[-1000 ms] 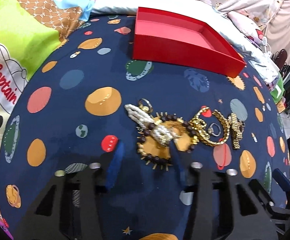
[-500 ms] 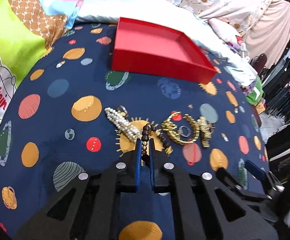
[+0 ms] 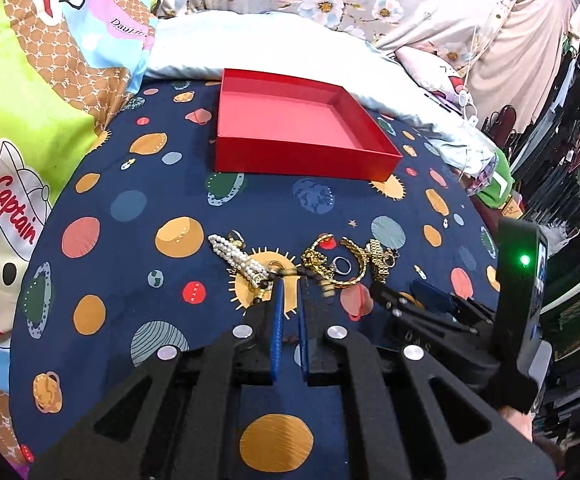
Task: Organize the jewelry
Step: 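Grasp the black bead bracelet with the left tool while the right tool grasps the gold watch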
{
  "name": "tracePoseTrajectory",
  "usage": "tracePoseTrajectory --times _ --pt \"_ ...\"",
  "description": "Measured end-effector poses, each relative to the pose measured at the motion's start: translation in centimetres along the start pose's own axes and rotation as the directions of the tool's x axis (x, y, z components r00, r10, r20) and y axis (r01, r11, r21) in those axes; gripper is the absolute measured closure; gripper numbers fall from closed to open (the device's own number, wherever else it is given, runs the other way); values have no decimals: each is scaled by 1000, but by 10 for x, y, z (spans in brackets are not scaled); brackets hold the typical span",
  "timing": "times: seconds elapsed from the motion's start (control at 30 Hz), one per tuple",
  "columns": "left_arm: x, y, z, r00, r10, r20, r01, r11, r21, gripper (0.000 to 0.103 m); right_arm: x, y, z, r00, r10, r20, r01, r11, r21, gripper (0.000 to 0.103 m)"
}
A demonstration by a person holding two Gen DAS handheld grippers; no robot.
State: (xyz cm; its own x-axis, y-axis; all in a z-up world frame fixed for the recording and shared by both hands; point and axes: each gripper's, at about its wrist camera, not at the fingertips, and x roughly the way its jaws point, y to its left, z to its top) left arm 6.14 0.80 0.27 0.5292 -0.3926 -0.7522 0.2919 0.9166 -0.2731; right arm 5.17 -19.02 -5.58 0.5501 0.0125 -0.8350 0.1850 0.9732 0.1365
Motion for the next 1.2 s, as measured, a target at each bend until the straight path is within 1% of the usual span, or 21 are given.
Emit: tracePoseTrajectory --times 0.07,0.13,0.2,0.33,0.37,0.4,0.43,0.47,0.53,0.67,0.7,0.77,0.83,0.97,1.07,1.13,1.17,1.2 --pt "2 1 -1 1000 -2 -6 2 1000 -2 97 1 1 2 1000 2 2 -2 1000 -4 54" --pt "4 2 -1 1000 -1 -12 1 1000 -5 97 3 2 6 1000 13 1 -13 1000 2 62" --pt "7 3 -2 1000 -1 -19 1 1000 -7 97 6 2 8 1000 17 -1 -17 1000 0 68" --pt "13 5 -4 999 7 -34 -7 1000 -9 96 8 5 9 1000 11 -2 -11 1000 -11 69" --pt "18 7 -6 999 7 -51 -8 1000 -17 94 8 5 9 1000 10 -1 -10 1000 -12 69" --pt "23 9 -7 998 10 -65 -11 1000 -24 83 8 5 9 1000 8 0 -8 1000 -14 69" --pt "29 12 -9 997 18 -80 -21 999 -38 69 8 6 9 1000 6 1 -6 1000 -17 69" --pt "33 14 -10 996 23 -88 -27 998 -48 67 8 6 8 1000 5 2 -5 1000 -19 69" --pt "44 17 -13 994 30 -104 -36 997 -61 67 8 6 8 1000 2 4 -1 1000 -24 70" --pt "56 15 -15 994 16 -112 -22 998 -59 67 8 5 8 1000 7 2 -7 1000 -19 70" --pt "61 13 -15 993 15 -120 -22 998 -54 70 8 5 8 1000 7 2 -7 1000 -18 70" --pt "67 11 -18 991 17 -132 -24 999 -47 83 8 5 8 1000 7 2 -7 1000 -19 70" --pt "69 8 -19 992 44 -118 -48 999 -26 95 8 5 8 1000 7 1 -7 1000 -23 70" --pt "69 6 -20 993 51 -111 -52 999 -8 96 8 5 8 1000 7 3 -6 1000 -28 70" --pt "66 7 -20 993 34 -114 -37 999 -18 96 9 7 8 1000 1 8 -1 999 -38 72" --pt "61 6 -20 994 21 -111 -23 1000 -17 96 10 7 8 1000 -6 12 6 999 -42 80" --pt "57 4 -19 994 15 -105 -16 1000 -12 96 10 7 9 1000 -8 15 8 999 -43 82" --pt "55 3 -19 995 9 -102 -10 1000 -10 96 11 6 10 1000 -6 15 7 999 -41 88"
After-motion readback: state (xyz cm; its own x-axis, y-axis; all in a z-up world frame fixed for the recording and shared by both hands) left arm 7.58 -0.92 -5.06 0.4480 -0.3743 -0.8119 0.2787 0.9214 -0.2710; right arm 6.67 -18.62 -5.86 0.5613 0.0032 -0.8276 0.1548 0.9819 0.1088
